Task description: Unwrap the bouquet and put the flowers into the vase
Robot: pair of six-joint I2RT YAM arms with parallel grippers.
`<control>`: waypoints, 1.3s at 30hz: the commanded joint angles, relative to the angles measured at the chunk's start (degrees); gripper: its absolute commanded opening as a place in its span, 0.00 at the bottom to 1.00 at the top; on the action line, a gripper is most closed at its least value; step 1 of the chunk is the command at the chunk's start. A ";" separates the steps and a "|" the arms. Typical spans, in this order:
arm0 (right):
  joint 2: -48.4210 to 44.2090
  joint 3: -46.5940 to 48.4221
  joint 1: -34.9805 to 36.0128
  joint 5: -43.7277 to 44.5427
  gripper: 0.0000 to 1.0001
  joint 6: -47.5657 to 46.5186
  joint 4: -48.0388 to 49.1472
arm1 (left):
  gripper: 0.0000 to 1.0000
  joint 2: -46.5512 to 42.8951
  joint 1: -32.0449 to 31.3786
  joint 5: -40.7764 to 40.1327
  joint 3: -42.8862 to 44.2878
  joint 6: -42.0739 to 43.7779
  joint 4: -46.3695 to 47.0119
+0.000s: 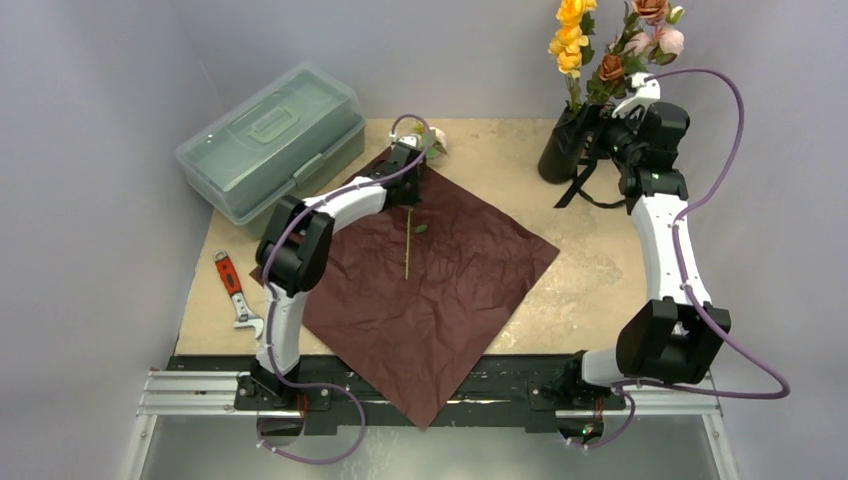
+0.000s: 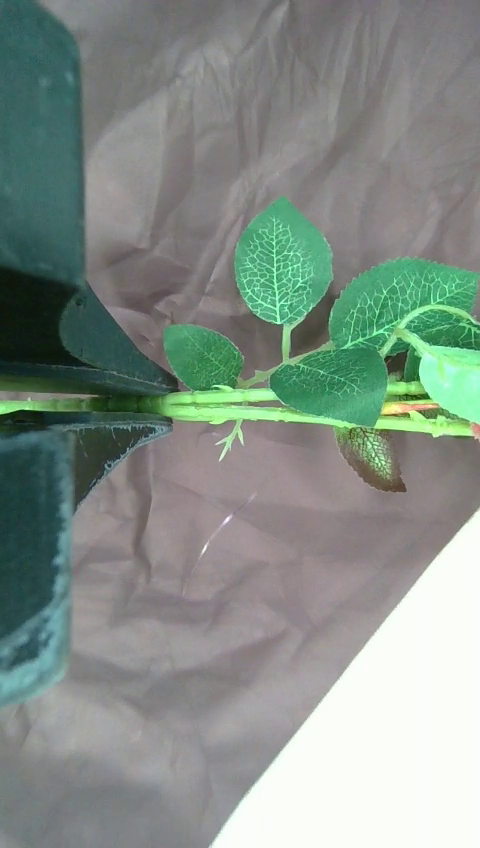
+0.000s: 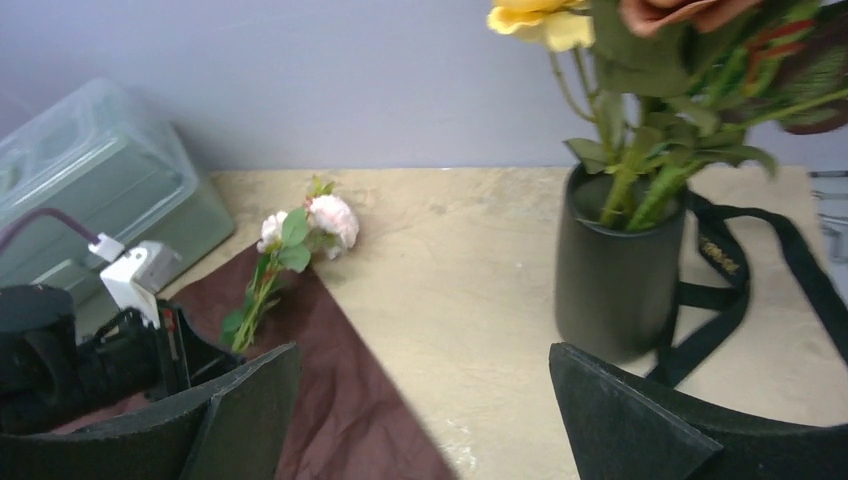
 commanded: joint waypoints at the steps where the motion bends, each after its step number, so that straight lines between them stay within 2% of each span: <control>1: 0.61 3.04 1.03 -8.15 0.98 2.38 0.17 | 0.00 -13.38 2.53 7.33 -6.79 -2.70 15.29; 3: 1.07 3.47 1.59 -10.84 0.98 3.49 0.13 | 0.00 -16.35 3.02 10.25 -9.60 -3.04 21.64; 10: 2.85 5.54 4.07 -17.58 0.98 7.29 2.16 | 0.00 -22.53 5.11 22.77 -12.81 -5.95 31.44; 16: 5.39 8.82 7.39 -24.53 0.98 13.86 7.26 | 0.00 -27.53 5.82 38.04 -17.10 -7.93 44.09; 18: 6.25 9.69 8.58 -26.62 0.98 16.45 9.41 | 0.00 -27.46 6.12 47.21 -17.39 -11.41 49.11; 21: 7.80 11.15 10.62 -29.70 0.96 20.21 13.15 | 0.00 -26.42 6.02 54.51 -17.29 -17.62 55.93; 27: 10.23 12.12 11.93 -36.35 0.83 31.23 22.59 | 0.00 -25.72 5.47 60.38 -17.29 -23.86 64.08; 39: 11.09 11.34 14.37 -41.15 0.65 43.12 34.34 | 0.00 -25.21 2.57 65.70 -16.56 -23.78 65.64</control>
